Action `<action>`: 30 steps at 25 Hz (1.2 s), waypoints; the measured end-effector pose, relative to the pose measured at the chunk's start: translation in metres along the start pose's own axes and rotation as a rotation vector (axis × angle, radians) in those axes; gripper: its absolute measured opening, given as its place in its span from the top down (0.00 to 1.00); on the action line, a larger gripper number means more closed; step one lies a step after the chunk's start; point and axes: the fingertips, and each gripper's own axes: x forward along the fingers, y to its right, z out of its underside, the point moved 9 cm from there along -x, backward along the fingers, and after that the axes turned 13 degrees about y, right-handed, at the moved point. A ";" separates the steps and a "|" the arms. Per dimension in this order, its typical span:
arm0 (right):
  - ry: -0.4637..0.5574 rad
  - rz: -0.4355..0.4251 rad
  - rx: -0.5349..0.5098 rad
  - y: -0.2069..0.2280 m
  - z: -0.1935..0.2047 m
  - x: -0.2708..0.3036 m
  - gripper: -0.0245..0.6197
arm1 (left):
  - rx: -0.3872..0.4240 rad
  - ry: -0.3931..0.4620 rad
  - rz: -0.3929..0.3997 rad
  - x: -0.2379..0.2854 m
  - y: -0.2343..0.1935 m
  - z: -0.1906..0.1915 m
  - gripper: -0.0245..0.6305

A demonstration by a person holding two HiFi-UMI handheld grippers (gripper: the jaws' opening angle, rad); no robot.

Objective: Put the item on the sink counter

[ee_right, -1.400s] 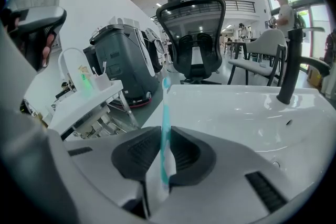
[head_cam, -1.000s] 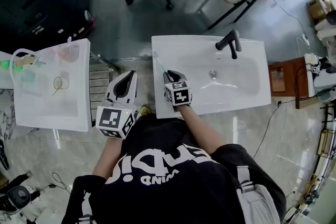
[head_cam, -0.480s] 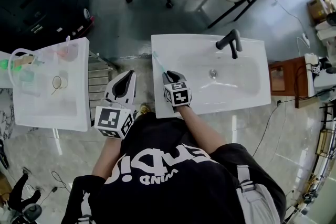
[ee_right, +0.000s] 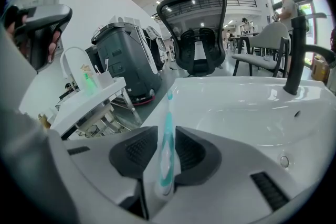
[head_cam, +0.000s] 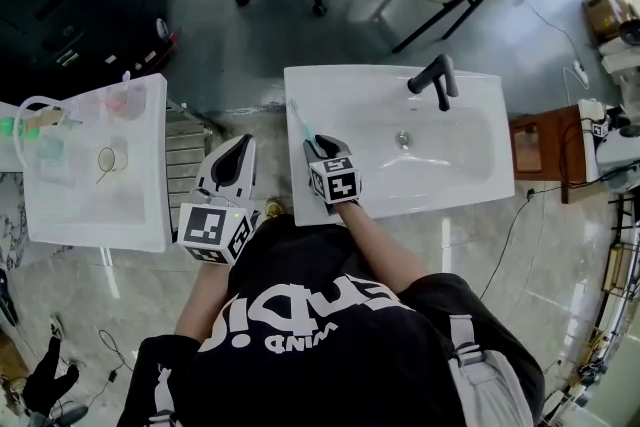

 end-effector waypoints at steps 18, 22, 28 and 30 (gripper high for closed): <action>0.068 0.015 0.001 0.010 -0.019 -0.023 0.85 | -0.021 -0.003 0.023 0.004 0.008 0.003 0.93; 0.095 0.017 -0.002 0.013 -0.027 -0.035 0.91 | -0.026 -0.004 0.039 0.007 0.014 0.005 0.93; 0.214 -0.030 -0.044 0.004 -0.068 -0.063 0.93 | -0.031 0.005 0.066 0.011 0.021 0.002 0.93; 0.265 -0.058 -0.079 -0.001 -0.084 -0.076 0.93 | -0.033 0.007 0.073 0.012 0.023 0.002 0.93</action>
